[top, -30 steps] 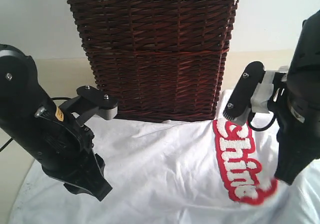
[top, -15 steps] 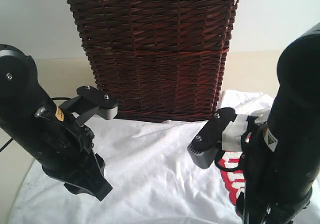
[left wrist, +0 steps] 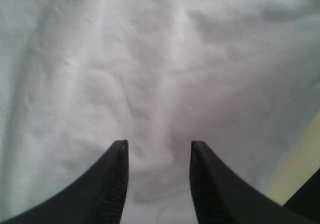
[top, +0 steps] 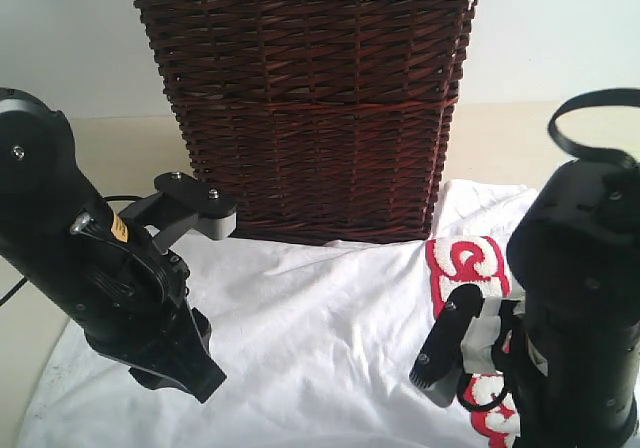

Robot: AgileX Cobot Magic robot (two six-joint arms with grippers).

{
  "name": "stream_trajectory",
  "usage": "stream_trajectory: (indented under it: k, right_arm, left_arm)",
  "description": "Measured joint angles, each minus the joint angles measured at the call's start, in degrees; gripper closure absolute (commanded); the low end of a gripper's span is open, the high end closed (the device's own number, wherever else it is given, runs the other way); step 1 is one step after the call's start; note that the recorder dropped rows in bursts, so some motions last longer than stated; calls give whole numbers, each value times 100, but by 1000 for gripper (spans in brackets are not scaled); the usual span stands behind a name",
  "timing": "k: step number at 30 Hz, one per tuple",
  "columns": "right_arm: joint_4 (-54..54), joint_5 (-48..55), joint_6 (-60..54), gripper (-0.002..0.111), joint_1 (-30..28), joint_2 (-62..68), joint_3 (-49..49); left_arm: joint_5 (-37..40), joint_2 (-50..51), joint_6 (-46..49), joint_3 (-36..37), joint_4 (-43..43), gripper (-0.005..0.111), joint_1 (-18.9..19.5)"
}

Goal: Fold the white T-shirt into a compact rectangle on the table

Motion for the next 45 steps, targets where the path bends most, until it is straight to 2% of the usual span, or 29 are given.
stream_trajectory:
  k: [1,5,6,13,18,21,23,27,29,32,36,45]
  right_arm:
    - [-103,-43,120,66,0,89,0]
    - [-389,-43,430,103,0,355,0]
    - [-403,15,472,108,0,400,-21]
    - [-417,376,502,108,0,448,-702]
    - [-528,441,113,108,0,436,-1160]
    - [-892,260,-73,101,0,436,-1302]
    - [-1133,-105,-149,90,0,425,-1324]
    - [-1486,-942,-170,62,0,462,-1336]
    - [-1764,-1305,-24,55,0,557,-1336]
    - [-2508,-1573,855,55,0,727,-1336]
    - [-3670,-1379,2193,55,0,999,-1336]
    - [-4179,-49,2706,55,0,1203,-1336]
  left_arm:
    - [0,0,11,0,-10,66,0]
    - [0,0,41,0,-24,66,0]
    - [0,0,41,0,-24,66,0]
    - [0,0,41,0,-65,66,0]
    - [0,0,56,0,-65,66,0]
    - [0,0,68,0,-65,66,0]
    - [0,0,68,0,-65,66,0]
    - [0,0,68,0,-65,66,0]
    - [0,0,68,0,-65,66,0]
    - [0,0,68,0,-65,66,0]
    - [0,0,68,0,-65,66,0]
    - [-10,0,79,0,-111,66,0]
